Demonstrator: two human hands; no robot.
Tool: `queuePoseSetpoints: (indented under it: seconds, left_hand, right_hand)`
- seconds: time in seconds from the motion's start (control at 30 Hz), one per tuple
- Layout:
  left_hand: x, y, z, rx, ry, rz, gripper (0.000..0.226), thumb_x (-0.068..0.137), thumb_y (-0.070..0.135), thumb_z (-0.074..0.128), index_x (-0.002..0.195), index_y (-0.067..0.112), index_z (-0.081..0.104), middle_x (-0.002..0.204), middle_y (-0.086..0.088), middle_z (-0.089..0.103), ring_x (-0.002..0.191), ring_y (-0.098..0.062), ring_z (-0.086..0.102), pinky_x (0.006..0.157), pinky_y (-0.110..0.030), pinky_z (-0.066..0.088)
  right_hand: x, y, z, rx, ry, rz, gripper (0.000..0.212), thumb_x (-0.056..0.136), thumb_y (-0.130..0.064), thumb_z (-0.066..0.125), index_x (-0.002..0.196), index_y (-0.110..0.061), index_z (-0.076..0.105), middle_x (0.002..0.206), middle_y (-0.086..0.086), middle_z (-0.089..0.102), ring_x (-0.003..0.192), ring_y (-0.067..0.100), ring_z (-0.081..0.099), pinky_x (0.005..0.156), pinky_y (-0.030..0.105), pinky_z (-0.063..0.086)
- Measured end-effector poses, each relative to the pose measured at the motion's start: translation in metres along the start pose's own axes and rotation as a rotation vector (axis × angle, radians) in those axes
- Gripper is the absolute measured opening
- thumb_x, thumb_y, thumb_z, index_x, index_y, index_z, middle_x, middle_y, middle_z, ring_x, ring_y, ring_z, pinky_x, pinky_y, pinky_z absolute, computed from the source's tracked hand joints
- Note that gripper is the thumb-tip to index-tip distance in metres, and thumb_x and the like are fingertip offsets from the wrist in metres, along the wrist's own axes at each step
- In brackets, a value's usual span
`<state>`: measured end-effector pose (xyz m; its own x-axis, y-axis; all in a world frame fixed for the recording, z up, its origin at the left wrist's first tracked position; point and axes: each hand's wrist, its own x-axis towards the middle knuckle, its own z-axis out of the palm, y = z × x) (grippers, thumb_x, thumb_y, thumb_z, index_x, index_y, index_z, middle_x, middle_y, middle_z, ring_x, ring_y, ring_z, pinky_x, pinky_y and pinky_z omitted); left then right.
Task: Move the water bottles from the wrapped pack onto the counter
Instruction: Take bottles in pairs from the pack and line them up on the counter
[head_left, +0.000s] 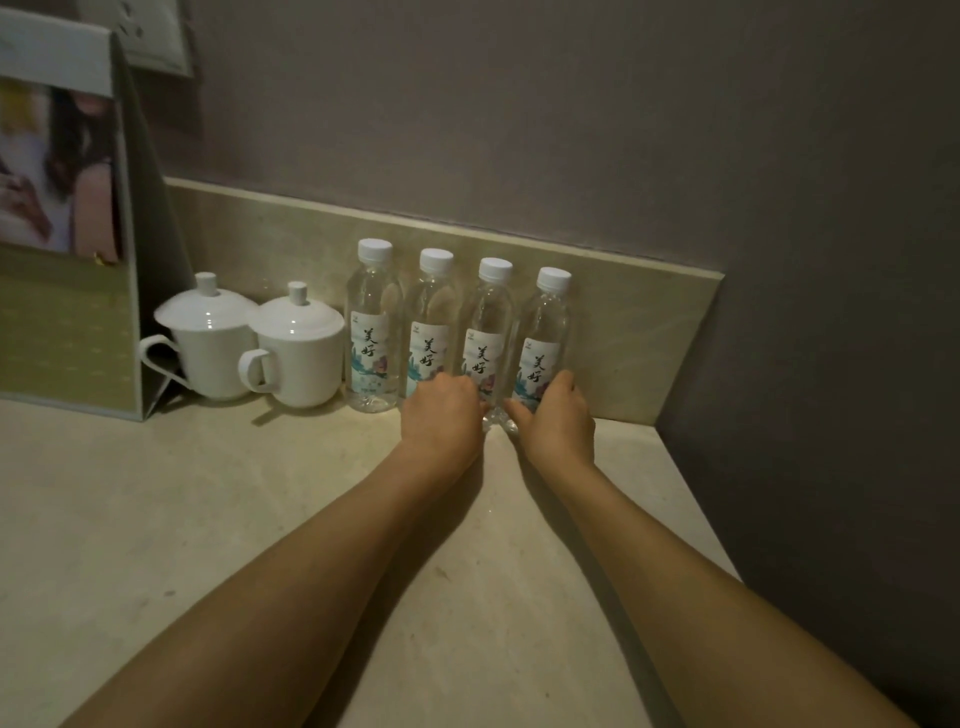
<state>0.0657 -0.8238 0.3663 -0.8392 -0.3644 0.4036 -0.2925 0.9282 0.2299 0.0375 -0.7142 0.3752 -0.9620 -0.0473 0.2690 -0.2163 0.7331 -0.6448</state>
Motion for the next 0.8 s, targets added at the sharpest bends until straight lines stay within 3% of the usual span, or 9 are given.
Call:
queuePoseSetpoints:
  seconds: [0.47,0.67,0.8]
  left_hand:
    - [-0.001,0.002,-0.011,-0.030,-0.088,-0.017,0.023,0.096,0.024,0.058,0.110,0.008,0.066,0.107,-0.014,0.067,0.099,-0.030,0.066,0.079,-0.039,0.053]
    - [-0.012,-0.001,-0.021,-0.120,-0.091,-0.023,0.031,0.095,0.034,0.053,0.103,0.007,0.066,0.100,-0.013,0.065,0.094,-0.030,0.064,0.076,-0.037,0.051]
    - [-0.021,0.005,-0.032,-0.157,-0.068,-0.027,0.029,0.094,0.031,0.049,0.098,0.007,0.065,0.087,-0.011,0.061,0.082,-0.029,0.061,0.069,-0.036,0.050]
  right_hand:
    - [-0.006,-0.011,-0.004,-0.003,-0.037,0.056,0.052,0.088,-0.031,0.066,0.124,-0.005,0.040,0.131,0.017,0.052,0.117,0.037,0.055,0.090,0.044,0.048]
    - [-0.008,-0.012,-0.016,0.041,-0.120,0.094,0.059,0.084,-0.034,0.072,0.127,-0.003,0.045,0.130,0.016,0.053,0.117,0.034,0.055,0.096,0.045,0.048]
    - [-0.019,-0.011,-0.031,0.032,-0.091,0.082,0.047,0.092,-0.032,0.061,0.126,-0.002,0.047,0.129,0.018,0.053,0.116,0.036,0.055,0.090,0.042,0.047]
